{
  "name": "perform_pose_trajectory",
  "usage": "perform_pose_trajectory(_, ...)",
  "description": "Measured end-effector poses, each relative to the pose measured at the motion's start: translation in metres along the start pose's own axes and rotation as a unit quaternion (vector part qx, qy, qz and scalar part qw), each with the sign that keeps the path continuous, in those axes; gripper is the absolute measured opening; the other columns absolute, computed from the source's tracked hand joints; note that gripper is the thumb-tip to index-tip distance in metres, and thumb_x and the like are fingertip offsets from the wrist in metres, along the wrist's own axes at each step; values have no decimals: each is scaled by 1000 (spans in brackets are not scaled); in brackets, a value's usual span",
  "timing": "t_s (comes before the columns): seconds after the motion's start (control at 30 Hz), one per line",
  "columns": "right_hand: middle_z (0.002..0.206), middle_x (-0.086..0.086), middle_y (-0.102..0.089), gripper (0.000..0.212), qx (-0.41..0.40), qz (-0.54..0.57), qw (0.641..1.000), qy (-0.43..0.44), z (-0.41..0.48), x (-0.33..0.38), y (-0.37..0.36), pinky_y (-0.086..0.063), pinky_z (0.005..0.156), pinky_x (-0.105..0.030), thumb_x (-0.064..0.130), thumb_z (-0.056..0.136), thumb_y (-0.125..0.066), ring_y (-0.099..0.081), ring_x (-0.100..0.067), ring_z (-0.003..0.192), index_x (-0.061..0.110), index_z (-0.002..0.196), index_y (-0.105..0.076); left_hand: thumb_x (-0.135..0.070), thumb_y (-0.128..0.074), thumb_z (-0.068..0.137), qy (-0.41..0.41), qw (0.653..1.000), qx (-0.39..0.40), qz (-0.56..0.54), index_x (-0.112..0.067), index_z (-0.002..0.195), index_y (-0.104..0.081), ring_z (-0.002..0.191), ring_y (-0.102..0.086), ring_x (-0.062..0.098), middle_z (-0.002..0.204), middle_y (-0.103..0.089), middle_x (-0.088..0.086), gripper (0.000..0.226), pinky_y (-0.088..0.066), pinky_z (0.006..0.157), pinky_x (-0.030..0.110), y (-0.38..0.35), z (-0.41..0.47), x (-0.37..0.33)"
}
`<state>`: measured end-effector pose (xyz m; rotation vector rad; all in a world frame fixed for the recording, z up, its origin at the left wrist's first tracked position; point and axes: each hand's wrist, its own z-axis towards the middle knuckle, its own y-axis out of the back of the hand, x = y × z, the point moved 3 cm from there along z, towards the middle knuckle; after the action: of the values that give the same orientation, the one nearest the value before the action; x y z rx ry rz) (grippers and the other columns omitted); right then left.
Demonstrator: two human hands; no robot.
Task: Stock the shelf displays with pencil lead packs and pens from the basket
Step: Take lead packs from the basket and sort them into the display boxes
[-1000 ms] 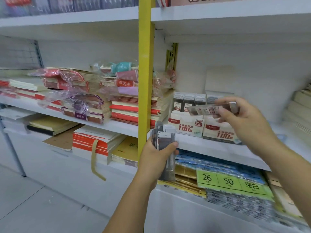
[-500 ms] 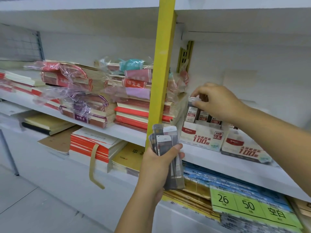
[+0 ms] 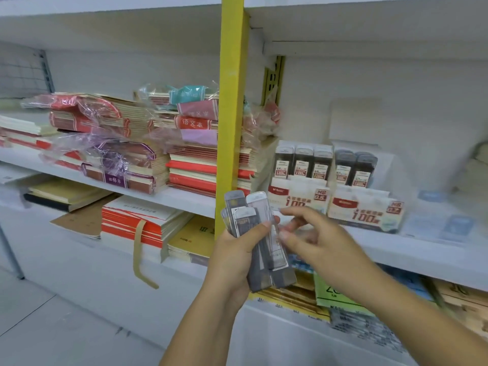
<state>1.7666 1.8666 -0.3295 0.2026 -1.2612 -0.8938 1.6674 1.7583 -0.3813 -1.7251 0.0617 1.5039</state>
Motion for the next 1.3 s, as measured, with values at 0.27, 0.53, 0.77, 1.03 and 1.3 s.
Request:
perform_pose_trajectory(0.27,91,15,-56,51,-26,123,992,-28,-39,-31,-9,-51,64,-14,18,80,-77,-61,-5,66,53,109,-55,-16,-74,85,53,998,22,17,-30,96,-79,92,-76,31,105,-78,12,18,-61,68,40,-15,-27,29)
perform_pose_trajectory(0.53,95,11,-69,52,-25,199,978,-61,-51,-39,4,-56,67,-21,8,93,-62,-71,-7,88,49,122,-50,-10,-71,88,69,997,17,22,-18,112,-72,97,-74,36,107,-77,16,25,-62,74,43,-18,-39,32)
perform_pose_trajectory(0.77,88,10,-61,71,-43,170,983,-58,-56,-43,13,-54,79,-20,9,93,-63,-67,-3,94,61,132,-34,-15,-75,87,61,995,11,83,-21,114,-71,93,-76,32,103,-78,12,28,-61,79,50,-24,-39,41)
perform_pose_trajectory(1.03,109,19,-41,66,-43,58,997,-5,-53,-39,14,-43,83,-2,23,90,-68,-45,15,102,57,134,-33,-12,-79,84,60,994,-4,87,-23,102,-76,88,-77,33,99,-79,12,22,-62,71,47,-25,-37,44)
perform_pose_trajectory(1.3,107,31,-61,44,-33,103,994,-35,-53,-43,17,-51,83,-12,23,96,-58,-57,13,101,62,117,-52,-12,-78,84,55,994,-45,81,-18,109,-71,86,-76,33,96,-79,12,26,-62,75,50,-18,-37,32)
